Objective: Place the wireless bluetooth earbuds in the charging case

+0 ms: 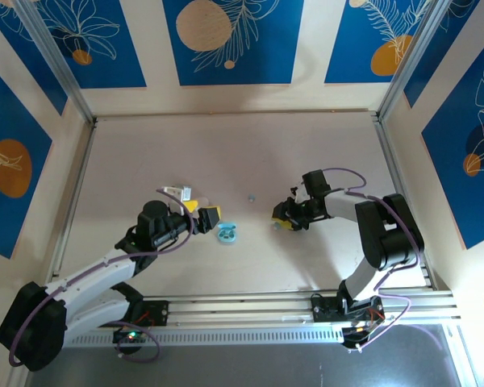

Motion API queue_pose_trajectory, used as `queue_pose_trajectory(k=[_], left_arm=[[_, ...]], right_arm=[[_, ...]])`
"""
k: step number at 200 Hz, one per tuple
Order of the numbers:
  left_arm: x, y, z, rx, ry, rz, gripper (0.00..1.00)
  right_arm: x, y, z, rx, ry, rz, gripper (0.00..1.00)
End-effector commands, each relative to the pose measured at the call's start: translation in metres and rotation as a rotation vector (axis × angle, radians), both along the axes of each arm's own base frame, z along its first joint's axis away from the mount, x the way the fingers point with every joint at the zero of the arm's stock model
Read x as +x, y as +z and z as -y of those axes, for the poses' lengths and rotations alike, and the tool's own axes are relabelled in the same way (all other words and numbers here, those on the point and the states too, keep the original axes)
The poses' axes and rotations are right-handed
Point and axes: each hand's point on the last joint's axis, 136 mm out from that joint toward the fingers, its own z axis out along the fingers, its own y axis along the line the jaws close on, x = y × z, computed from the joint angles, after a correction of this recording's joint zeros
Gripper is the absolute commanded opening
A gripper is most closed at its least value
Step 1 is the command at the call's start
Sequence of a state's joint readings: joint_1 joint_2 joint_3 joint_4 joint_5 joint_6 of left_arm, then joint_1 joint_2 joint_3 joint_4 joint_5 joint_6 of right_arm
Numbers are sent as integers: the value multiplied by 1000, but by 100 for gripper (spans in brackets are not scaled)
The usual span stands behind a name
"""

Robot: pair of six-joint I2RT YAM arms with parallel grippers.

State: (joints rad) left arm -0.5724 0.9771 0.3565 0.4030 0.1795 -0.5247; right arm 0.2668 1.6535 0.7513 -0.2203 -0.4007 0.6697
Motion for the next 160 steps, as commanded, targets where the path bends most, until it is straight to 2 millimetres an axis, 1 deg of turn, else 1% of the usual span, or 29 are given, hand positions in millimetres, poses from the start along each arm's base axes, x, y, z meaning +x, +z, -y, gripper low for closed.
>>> queue_pose_trajectory(k=[1, 38, 105, 160], left_arm=[[2, 20, 4, -28, -11, 36, 100], [2, 20, 4, -27, -11, 38, 100], [1, 21, 4, -30, -13, 37, 100], [1, 22, 4, -31, -11, 41, 100]], right_arm=[[-17, -4, -3, 7, 35, -46, 40], [-19, -5, -4, 2, 37, -47, 40], [-30, -6, -2, -25, 42, -49, 40], [-29, -12, -1, -42, 32, -51, 39]])
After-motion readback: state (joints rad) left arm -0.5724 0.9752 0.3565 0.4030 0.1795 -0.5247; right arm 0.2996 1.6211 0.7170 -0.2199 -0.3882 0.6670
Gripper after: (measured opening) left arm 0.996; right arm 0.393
